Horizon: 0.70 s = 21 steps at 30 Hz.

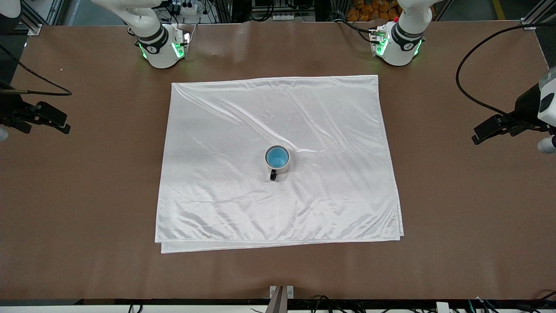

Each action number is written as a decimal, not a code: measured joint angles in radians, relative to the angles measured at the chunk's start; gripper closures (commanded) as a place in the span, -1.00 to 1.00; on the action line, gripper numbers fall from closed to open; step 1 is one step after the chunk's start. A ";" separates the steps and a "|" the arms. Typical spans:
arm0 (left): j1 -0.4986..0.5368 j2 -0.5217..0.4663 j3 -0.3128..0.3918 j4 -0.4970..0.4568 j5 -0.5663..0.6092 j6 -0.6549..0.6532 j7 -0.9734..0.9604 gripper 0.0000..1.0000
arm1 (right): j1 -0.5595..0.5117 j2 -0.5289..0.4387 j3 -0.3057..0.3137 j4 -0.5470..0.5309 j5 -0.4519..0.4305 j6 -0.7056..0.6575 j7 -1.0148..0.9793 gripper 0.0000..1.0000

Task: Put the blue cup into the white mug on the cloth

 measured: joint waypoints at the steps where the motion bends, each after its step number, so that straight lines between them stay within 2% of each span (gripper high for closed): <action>1: 0.000 0.000 0.000 0.000 0.000 0.000 0.000 -1.00 | 0.000 0.000 0.000 0.000 0.000 0.000 0.000 -1.00; 8: -0.022 -0.001 0.031 0.000 0.000 -0.002 0.002 -1.00 | 0.002 0.000 0.000 0.000 0.000 0.000 0.000 -1.00; 16: -0.151 -0.007 0.171 0.000 -0.001 -0.002 0.006 -1.00 | 0.006 0.001 0.000 0.000 0.000 0.001 0.000 -1.00; 21: -0.276 -0.014 0.296 0.000 -0.001 -0.003 0.006 -1.00 | 0.006 0.001 0.000 0.000 0.000 0.001 0.000 -1.00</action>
